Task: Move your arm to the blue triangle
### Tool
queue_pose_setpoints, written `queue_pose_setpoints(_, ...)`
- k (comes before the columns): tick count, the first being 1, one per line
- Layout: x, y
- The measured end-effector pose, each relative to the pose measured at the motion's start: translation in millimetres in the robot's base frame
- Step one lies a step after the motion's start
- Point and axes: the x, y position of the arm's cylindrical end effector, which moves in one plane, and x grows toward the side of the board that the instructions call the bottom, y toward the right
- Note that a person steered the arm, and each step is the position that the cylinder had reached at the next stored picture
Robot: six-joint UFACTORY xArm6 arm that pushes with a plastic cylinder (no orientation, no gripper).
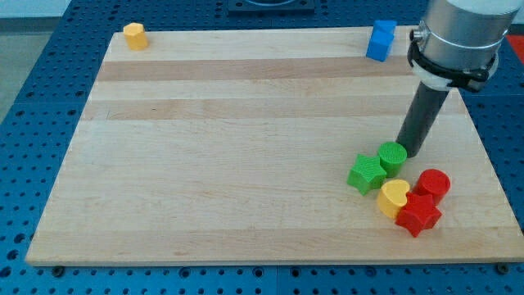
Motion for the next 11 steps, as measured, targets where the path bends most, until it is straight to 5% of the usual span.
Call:
queue_pose_setpoints(1,-5,0)
queue_pose_setpoints(2,-54,-2)
queue_pose_setpoints(5,-272,-114)
queue_pose_setpoints(11,-282,-36)
